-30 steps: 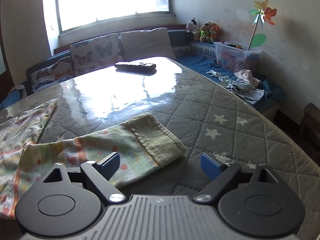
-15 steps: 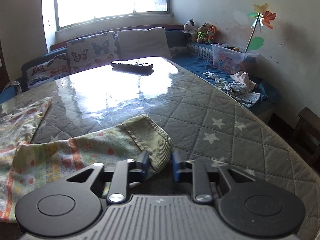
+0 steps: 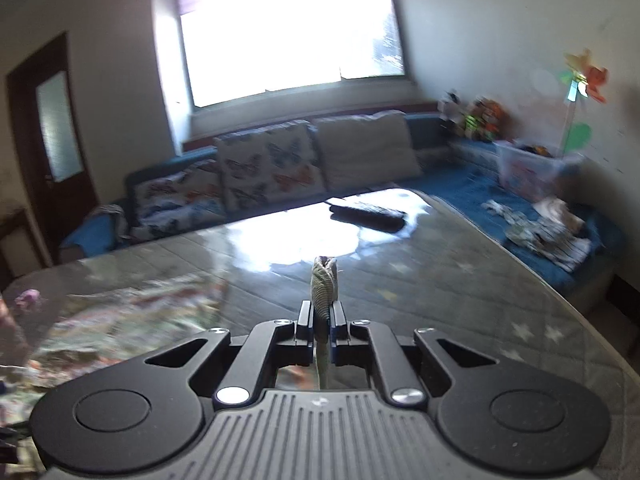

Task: Fold clothes
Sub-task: 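Lift the side over the shirt front with the right tool, then open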

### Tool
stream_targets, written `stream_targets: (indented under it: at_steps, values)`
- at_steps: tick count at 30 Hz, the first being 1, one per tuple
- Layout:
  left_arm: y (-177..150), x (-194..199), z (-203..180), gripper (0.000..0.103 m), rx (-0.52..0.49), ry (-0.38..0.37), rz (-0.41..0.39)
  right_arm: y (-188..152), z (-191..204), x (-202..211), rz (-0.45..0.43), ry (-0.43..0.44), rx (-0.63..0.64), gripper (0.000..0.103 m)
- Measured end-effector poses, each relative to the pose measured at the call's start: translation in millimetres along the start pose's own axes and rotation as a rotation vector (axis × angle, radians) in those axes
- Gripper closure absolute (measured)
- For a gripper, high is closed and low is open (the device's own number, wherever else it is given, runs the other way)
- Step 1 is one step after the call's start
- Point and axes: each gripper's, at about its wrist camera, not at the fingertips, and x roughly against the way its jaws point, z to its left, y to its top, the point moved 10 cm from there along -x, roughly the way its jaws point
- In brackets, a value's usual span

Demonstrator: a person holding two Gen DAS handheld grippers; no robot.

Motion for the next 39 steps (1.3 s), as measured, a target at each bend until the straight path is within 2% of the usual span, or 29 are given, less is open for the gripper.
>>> stream_targets:
  at_steps: [8,13,19,27,30,34,39]
  values:
    - [-3.6,9.7,14.8,0.000,0.027,0.015,-0.025,30.4,99.4,9.3,-0.026,0.209,0.094,0.097]
    - [-7.3,14.8,26.7,0.000,0.057,0.023,-0.035,30.2,153.4,2.8,-0.004,0.284,0.158,0.097]
    - [-10.6,18.7,37.5,0.000,0.092,0.025,-0.044,14.5,207.7,-2.9,0.035,0.347,0.227,0.097]
    - [-17.1,15.0,42.6,0.000,0.110,0.026,-0.030,-13.2,243.1,-7.9,0.112,0.428,0.264,0.096]
    - [-17.1,14.3,43.2,0.000,0.110,0.029,-0.028,-21.5,251.6,-8.5,0.135,0.452,0.271,0.090]
    - [-16.6,13.3,43.3,0.000,0.106,0.034,-0.024,-24.0,238.2,-7.7,0.143,0.435,0.271,0.087]
    - [-10.7,13.0,43.7,0.000,0.104,0.042,-0.030,-44.7,197.3,-18.9,0.206,0.358,0.281,0.081]
